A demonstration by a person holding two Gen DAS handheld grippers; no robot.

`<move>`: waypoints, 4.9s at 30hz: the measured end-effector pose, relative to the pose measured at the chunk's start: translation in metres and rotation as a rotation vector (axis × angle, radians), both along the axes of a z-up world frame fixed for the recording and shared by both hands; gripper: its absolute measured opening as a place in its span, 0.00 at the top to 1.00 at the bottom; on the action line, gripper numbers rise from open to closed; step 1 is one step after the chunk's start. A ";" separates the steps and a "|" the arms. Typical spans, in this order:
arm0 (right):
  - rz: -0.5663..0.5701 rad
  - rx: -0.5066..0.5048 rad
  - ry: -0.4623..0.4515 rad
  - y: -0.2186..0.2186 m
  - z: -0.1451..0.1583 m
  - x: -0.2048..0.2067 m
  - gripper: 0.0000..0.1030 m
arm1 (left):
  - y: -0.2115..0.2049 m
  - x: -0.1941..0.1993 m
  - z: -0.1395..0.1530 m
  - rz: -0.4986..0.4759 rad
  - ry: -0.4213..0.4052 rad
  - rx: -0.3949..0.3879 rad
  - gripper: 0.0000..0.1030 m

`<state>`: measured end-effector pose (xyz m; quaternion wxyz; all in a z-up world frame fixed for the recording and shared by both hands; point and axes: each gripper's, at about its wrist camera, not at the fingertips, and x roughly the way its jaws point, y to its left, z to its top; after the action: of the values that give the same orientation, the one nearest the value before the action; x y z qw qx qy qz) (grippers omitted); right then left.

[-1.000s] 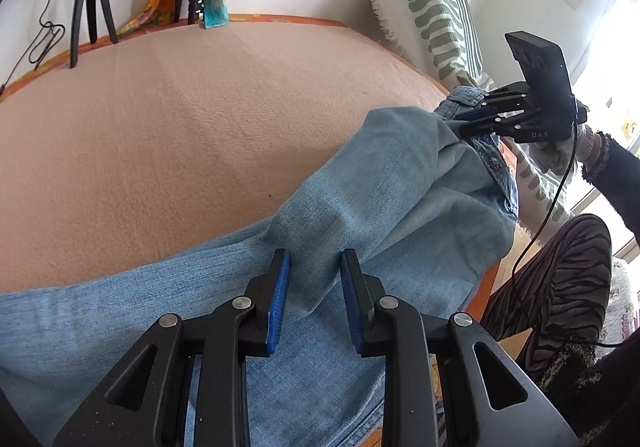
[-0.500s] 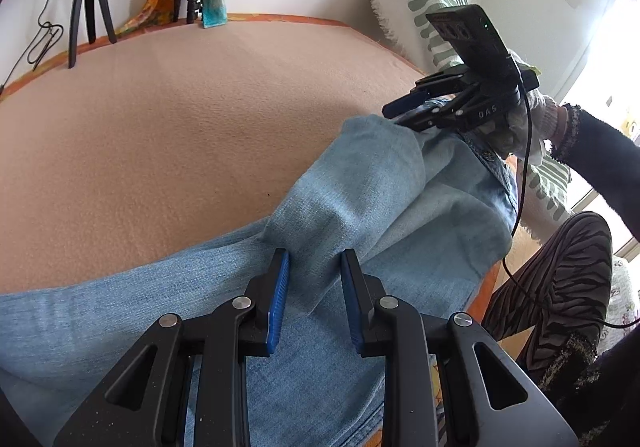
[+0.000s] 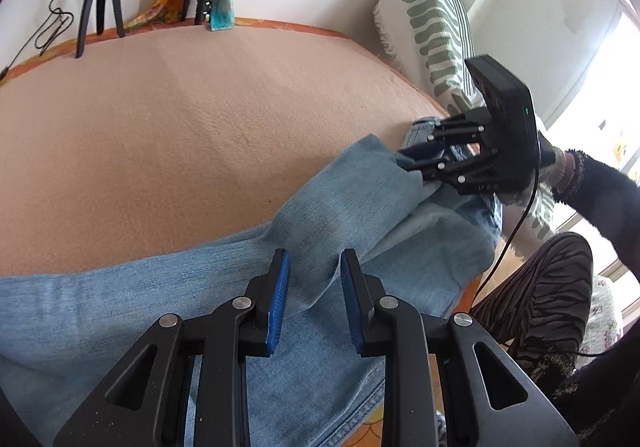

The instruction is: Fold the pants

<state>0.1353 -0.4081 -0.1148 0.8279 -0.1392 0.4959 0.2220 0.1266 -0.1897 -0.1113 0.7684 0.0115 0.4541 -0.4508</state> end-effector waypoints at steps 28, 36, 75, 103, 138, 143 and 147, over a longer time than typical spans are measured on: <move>-0.334 0.148 0.007 -0.053 0.017 0.081 0.40 | 0.118 0.016 0.065 0.344 -0.183 -0.094 0.77; -0.236 0.003 -0.046 -0.013 0.008 0.081 0.91 | 0.170 0.013 0.082 0.488 -0.198 -0.103 0.75; 0.126 0.099 -0.085 0.102 0.050 -0.058 0.34 | 0.489 -0.102 -0.021 1.314 0.172 -0.110 0.50; 0.424 -0.143 -0.130 0.165 0.029 -0.088 0.97 | 0.483 -0.092 -0.014 1.328 0.035 -0.057 0.94; 0.536 0.022 -0.109 0.226 0.053 -0.098 0.53 | 0.502 -0.110 -0.003 1.419 -0.012 -0.024 0.89; 0.607 0.055 -0.140 0.284 0.047 -0.090 0.53 | 0.504 -0.116 -0.002 1.404 -0.008 -0.082 0.89; 0.639 0.044 -0.143 0.328 0.029 -0.080 0.54 | 0.502 -0.114 -0.008 1.381 0.020 -0.111 0.82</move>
<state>0.0555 -0.0803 -0.0863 0.7519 -0.2850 0.3628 0.4709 0.0122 0.3126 -0.1189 0.8747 -0.3238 0.3405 0.1188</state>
